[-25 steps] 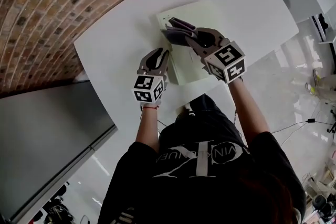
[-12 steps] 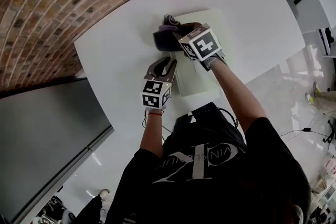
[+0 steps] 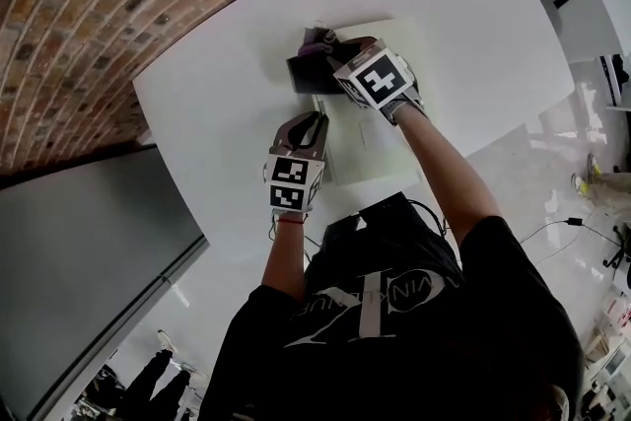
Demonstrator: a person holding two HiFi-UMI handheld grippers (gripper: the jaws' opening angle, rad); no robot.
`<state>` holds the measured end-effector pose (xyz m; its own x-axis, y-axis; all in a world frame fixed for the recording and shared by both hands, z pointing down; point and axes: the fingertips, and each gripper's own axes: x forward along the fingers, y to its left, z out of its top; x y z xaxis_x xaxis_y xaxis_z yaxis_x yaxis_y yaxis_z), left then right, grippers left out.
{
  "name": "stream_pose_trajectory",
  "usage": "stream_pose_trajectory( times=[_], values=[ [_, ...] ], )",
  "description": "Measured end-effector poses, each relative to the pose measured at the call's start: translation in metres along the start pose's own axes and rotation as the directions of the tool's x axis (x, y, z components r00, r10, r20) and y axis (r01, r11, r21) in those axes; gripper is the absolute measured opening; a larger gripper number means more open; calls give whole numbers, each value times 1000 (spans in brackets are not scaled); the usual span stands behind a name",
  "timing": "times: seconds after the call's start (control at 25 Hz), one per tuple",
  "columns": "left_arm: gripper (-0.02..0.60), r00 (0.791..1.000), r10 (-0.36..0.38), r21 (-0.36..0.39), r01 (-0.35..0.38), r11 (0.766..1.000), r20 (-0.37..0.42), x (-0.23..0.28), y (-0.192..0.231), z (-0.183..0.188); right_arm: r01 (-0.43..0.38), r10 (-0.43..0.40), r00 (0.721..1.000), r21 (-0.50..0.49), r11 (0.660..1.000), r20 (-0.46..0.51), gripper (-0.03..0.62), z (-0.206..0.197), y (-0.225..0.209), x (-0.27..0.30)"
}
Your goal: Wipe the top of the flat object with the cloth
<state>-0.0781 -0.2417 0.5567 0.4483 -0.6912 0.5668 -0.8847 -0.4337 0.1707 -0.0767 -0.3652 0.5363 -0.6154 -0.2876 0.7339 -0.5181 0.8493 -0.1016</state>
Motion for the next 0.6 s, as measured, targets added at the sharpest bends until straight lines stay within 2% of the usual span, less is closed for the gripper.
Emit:
stream_pose_trajectory(
  times=[0.2,0.6],
  values=[
    [61,1000,-10,-18,10,1000,3,-1,1,-1,48,-48,999,-14,999,-10,58,-6,-21,-13],
    [61,1000,-1,-28,1,1000,-7,0,0,-1,148,-146,989,59,987,-31,58,-38,-78,-42]
  ],
)
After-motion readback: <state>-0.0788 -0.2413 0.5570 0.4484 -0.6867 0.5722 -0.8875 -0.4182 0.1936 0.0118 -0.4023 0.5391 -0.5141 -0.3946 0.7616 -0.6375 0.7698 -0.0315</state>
